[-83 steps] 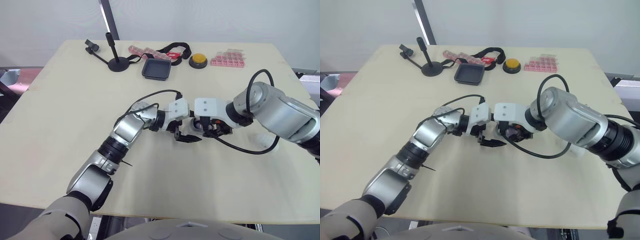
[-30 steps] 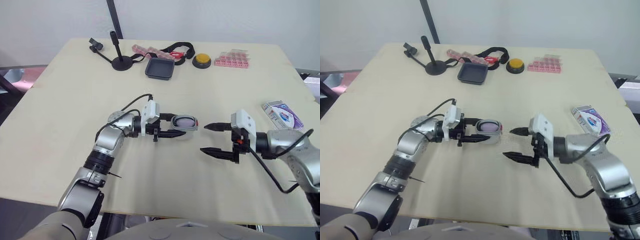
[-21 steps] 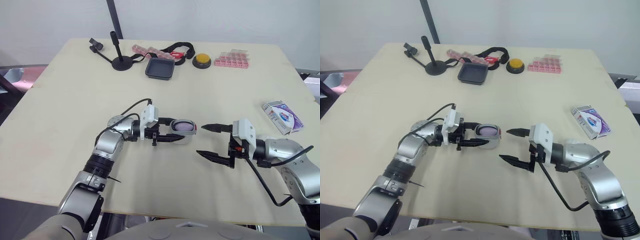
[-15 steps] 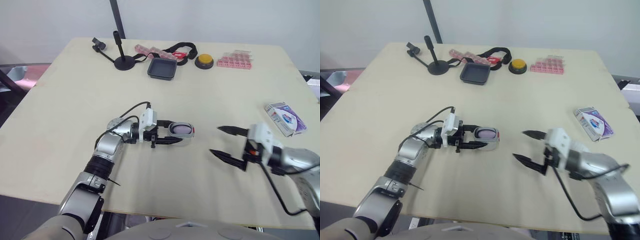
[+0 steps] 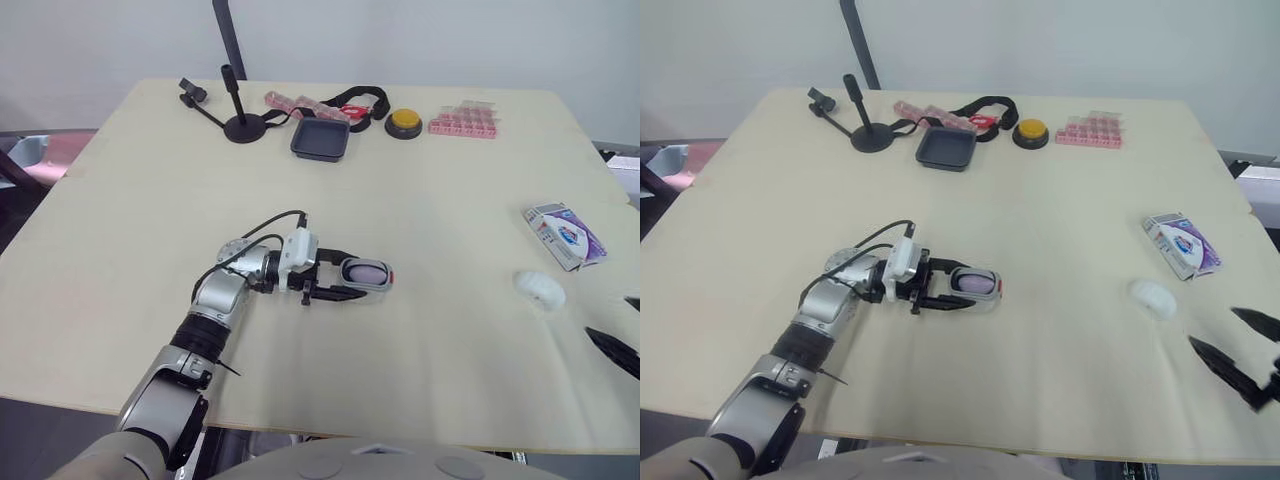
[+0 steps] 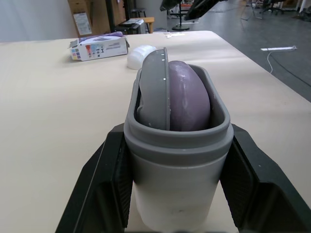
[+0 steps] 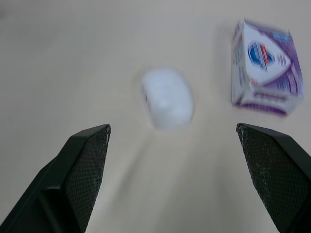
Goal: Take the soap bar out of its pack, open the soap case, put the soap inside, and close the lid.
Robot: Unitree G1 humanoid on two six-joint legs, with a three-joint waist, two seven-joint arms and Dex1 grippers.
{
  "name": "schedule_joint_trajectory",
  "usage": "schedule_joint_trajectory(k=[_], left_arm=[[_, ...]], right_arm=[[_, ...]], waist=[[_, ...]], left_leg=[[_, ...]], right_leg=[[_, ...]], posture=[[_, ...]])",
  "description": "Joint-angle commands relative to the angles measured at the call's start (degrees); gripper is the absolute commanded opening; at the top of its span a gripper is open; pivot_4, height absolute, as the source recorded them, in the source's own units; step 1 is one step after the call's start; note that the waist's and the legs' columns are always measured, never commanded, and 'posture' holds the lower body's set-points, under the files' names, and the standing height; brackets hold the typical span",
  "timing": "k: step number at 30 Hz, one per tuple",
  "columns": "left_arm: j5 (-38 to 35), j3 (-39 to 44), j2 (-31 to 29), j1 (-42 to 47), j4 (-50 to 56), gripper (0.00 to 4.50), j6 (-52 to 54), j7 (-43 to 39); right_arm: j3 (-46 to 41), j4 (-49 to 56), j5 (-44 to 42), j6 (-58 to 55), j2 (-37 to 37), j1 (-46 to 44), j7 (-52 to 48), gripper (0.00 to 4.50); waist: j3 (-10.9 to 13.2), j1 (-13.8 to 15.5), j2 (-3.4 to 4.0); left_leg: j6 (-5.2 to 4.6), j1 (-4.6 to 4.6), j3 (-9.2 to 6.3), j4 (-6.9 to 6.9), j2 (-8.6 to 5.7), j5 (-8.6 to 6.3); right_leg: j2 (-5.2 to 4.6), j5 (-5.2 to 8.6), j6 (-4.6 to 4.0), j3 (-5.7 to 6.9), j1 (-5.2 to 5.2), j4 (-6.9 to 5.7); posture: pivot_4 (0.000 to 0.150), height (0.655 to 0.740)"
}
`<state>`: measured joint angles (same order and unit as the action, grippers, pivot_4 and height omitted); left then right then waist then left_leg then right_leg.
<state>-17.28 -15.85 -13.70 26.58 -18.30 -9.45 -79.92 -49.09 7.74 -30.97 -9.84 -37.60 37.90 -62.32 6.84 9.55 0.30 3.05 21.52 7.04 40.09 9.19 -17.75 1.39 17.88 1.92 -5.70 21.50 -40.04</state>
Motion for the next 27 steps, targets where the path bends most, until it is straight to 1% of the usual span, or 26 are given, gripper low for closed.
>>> schedule_joint_trajectory(k=[1, 4, 6, 9, 12, 14, 17, 21, 23, 27], left_arm=[[-0.95, 0.1, 0.03, 0.6, 2.52, 1.92, 1.12, 0.19], [-1.17, 0.08, 0.09, 1.12, 2.53, 1.92, 2.36, 0.16], [-1.07, -0.03, 0.03, 1.26, 2.47, 1.92, 2.53, -0.08], [-1.03, -0.24, -0.07, 1.4, 2.37, 1.92, 2.92, -0.44], [-0.56, -0.5, -0.12, 1.36, 2.04, 1.92, 2.77, -0.37], [-0.48, -0.58, -0.07, 1.41, 2.05, 1.92, 2.88, -0.17], [-0.48, -0.8, 0.17, 1.01, 2.64, 1.92, 3.14, 0.23], [-0.49, -1.17, 0.47, 0.14, 3.76, 1.92, 3.5, 0.78], [-0.34, -1.27, 0.61, -0.06, 3.88, 1.92, 3.46, 1.01], [-0.13, -1.25, 0.88, -0.05, 4.03, 1.92, 3.46, 1.63]], right_arm=[[-2.44, -5.32, 2.3, 5.62, -1.16, 1.12, -1.68, 4.44], [-2.29, -5.74, 1.45, 4.26, -3.12, -0.04, -1.35, 4.44], [-1.96, -5.32, 1.21, 2.91, -4.44, -0.39, -1.28, 4.44], [-0.87, -1.36, 0.58, -4.76, -8.99, -1.27, 0.27, 4.44], [2.43, 5.92, -0.74, -16.3, -15.11, -4.66, 4.05, 4.44], [4.69, 8.43, -0.65, -21.9, -17.46, -6.71, 6.29, 4.44], [9.32, 11.31, -2.07, -29.5, -20.02, -12.23, 9.38, 4.44], [16.1, 11.56, -3.84, -38.35, -22.28, -20.05, 11.46, 4.44], [19.09, 10.57, -3.0, -40.22, -22.96, -22.74, 12.13, 4.44], [23.53, 6.28, 0.64, -39.92, -24.59, -25.15, 12.07, 4.44]], waist=[[0.0, -0.43, 0.01], [-0.03, -1.62, 0.08], [-0.11, -2.26, 0.19], [-0.25, -2.71, 0.42], [-0.36, -2.72, 0.61], [-0.39, -2.31, 0.66], [-0.42, -1.33, 0.7], [-0.43, -0.4, 0.72], [-0.44, 0.07, 0.73], [-0.44, 0.78, 0.74]], left_leg=[[-0.01, -0.01, 0.0, -0.02, -0.02, 0.01], [-0.02, 0.0, 0.01, -0.14, -0.09, 0.02], [-0.09, -0.14, -0.02, -0.36, -0.21, 0.11], [-0.14, -0.28, -0.07, -0.37, -0.31, 0.13], [-0.15, -0.43, -0.11, -0.4, -0.32, 0.14], [-0.17, -0.49, -0.15, -0.4, -0.32, 0.15], [-0.19, -0.47, -0.32, -0.37, -0.29, 0.14], [-0.37, -0.42, -0.42, -0.21, -0.31, 0.04], [-0.38, -0.29, -0.4, -0.13, -0.33, 0.03], [-0.37, -0.02, -0.31, -0.03, -0.34, 0.03]], right_leg=[[-0.03, 0.0, 0.0, 0.02, 0.0, 0.02], [-0.08, 0.0, 0.0, 0.03, -0.24, 0.14], [-0.21, 0.0, 0.01, 0.08, -0.49, 0.61], [-0.29, 0.0, 0.03, 0.12, -0.8, 0.79], [-0.3, 0.0, 0.04, 0.17, -1.01, 0.86], [-0.3, 0.0, 0.05, 0.22, -1.08, 0.83], [-0.3, 0.0, 0.05, 0.42, -1.09, 0.69], [-0.38, 0.0, 0.05, 0.6, -0.79, 0.44], [-0.37, 0.01, 0.05, 0.59, -0.53, 0.12], [-0.35, 0.01, 0.05, 0.5, -0.24, 0.07]], posture=[[0.15, 0.74], [0.15, 0.74], [0.15, 0.74], [0.15, 0.74], [0.15, 0.74], [0.15, 0.74], [0.15, 0.74], [0.15, 0.74], [0.15, 0.74], [0.15, 0.74]])
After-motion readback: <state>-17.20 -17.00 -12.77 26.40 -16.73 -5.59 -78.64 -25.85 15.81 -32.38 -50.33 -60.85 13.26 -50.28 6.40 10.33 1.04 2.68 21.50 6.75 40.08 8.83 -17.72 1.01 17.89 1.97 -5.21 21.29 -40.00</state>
